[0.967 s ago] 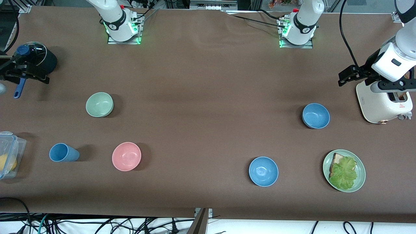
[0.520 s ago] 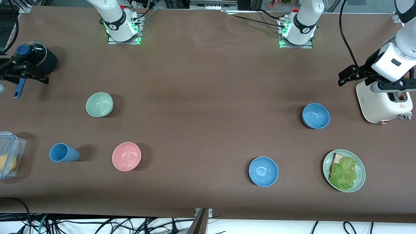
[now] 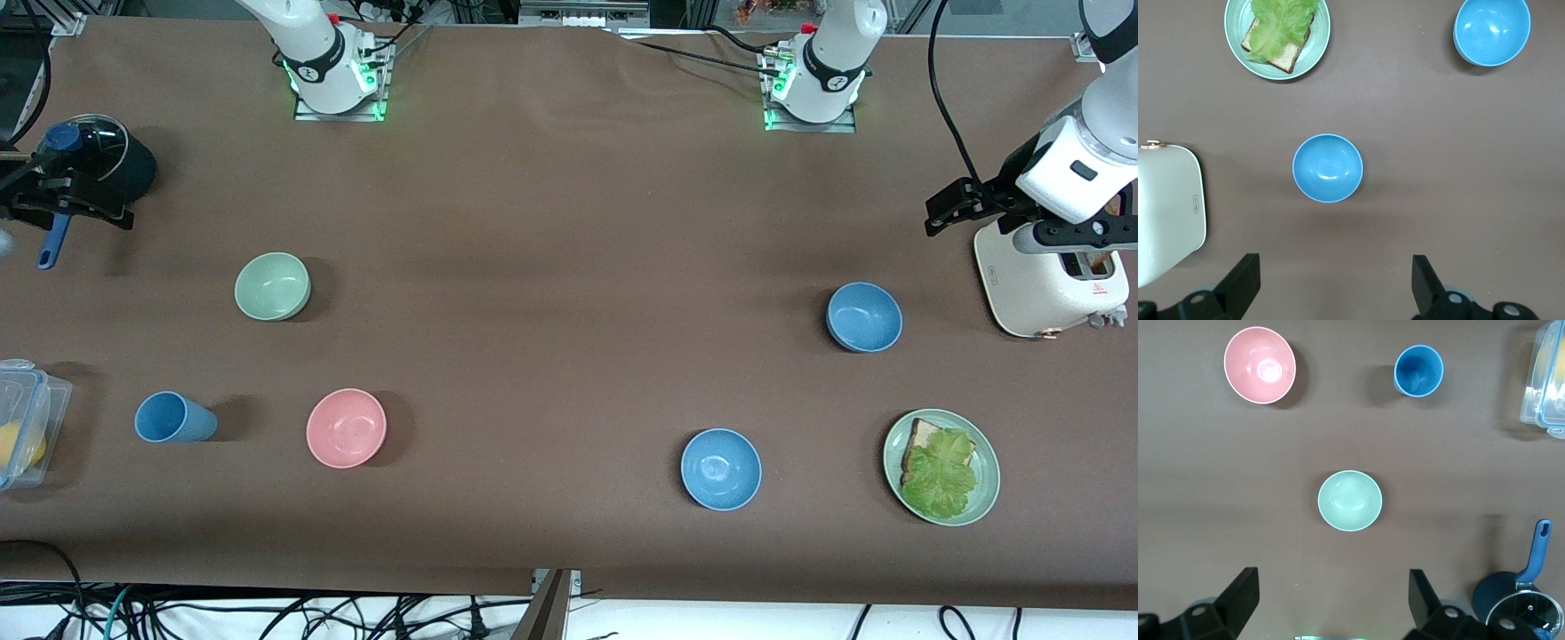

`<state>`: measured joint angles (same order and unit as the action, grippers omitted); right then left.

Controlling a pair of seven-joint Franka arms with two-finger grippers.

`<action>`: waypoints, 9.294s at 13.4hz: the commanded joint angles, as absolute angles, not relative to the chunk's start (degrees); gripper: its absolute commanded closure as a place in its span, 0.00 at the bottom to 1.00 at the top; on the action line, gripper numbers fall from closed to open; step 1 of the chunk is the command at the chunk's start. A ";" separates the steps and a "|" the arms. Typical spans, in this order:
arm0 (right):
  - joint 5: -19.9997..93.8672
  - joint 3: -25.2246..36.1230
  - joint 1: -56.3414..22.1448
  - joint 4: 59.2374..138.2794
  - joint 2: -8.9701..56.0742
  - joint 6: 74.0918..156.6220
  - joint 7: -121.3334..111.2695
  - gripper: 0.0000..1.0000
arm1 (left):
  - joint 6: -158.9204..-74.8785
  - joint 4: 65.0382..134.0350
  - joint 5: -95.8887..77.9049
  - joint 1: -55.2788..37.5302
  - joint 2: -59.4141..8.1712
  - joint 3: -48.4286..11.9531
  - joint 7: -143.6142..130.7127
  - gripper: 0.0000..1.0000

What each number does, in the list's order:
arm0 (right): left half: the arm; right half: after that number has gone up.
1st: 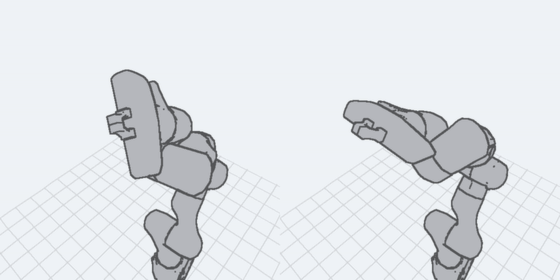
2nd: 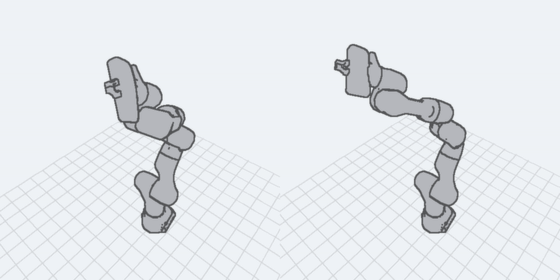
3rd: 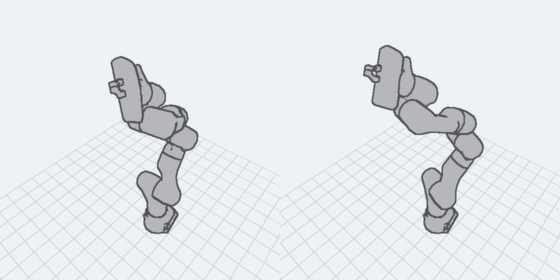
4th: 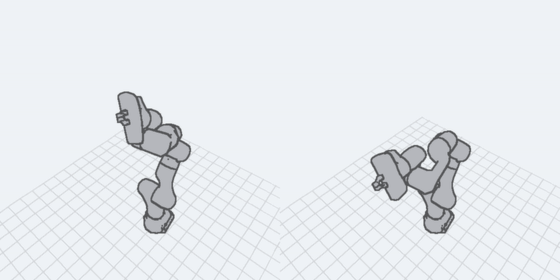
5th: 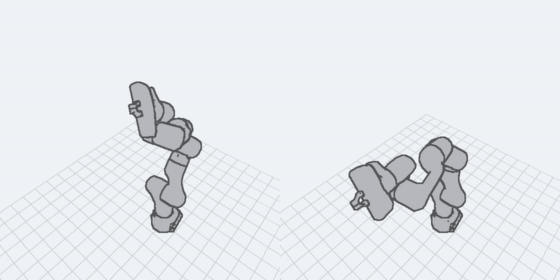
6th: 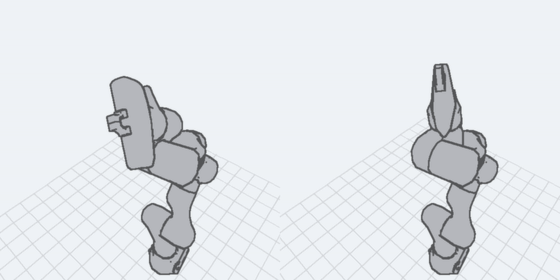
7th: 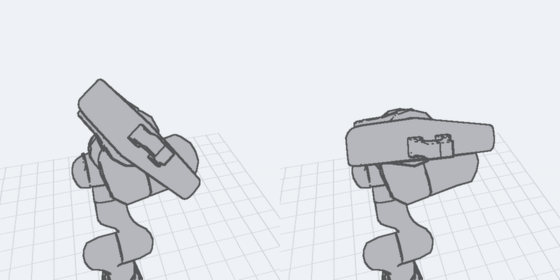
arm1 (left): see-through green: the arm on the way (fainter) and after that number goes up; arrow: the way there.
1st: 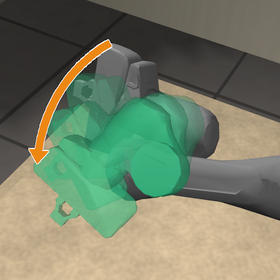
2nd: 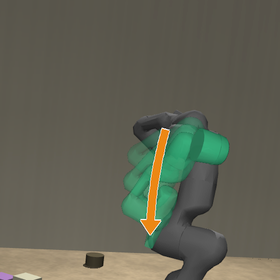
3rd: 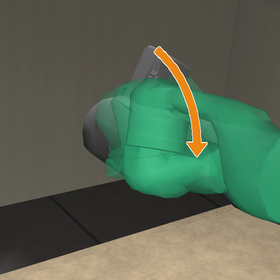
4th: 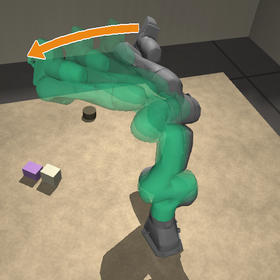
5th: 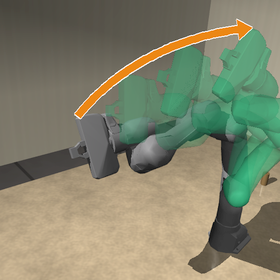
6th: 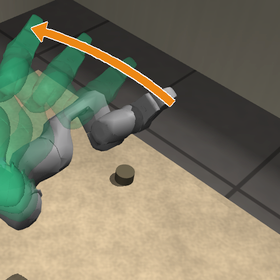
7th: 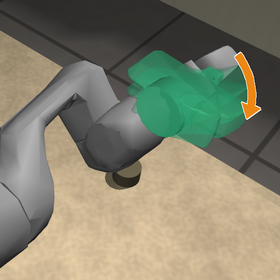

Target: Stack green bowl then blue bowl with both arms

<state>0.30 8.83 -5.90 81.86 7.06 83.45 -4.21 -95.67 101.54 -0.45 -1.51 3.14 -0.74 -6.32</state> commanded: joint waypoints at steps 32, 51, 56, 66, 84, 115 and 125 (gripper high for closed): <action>1.14 8.79 -5.71 80.86 7.38 83.32 -3.96 0.01 | -94.57 99.84 -0.35 -1.05 2.37 -0.70 -6.24 0.00; -0.09 8.88 -5.54 82.35 11.86 87.28 -4.04 0.01 | -94.57 99.84 -0.35 -1.05 2.37 -0.79 -6.33 0.00; -0.17 9.05 -5.54 94.54 12.22 96.48 -3.52 0.01 | -94.39 99.84 -0.35 -1.05 2.46 -0.70 -6.24 0.00; -0.97 12.92 -5.27 129.35 12.48 136.19 -3.51 0.01 | -94.39 99.84 -0.35 -1.05 2.46 -0.70 -6.24 0.00; -0.53 14.85 -4.83 134.47 17.76 145.20 -7.64 0.91 | -94.39 99.84 -0.35 -1.05 2.46 -0.70 -6.24 0.00; 16.52 -7.12 -33.13 102.13 32.33 136.92 35.07 1.00 | -94.39 99.93 -0.35 -1.05 2.46 -0.62 -6.33 0.00; 17.32 -7.12 -37.88 102.04 36.03 142.55 38.14 1.00 | -94.39 99.84 -0.35 -1.05 2.46 -0.62 -6.33 0.00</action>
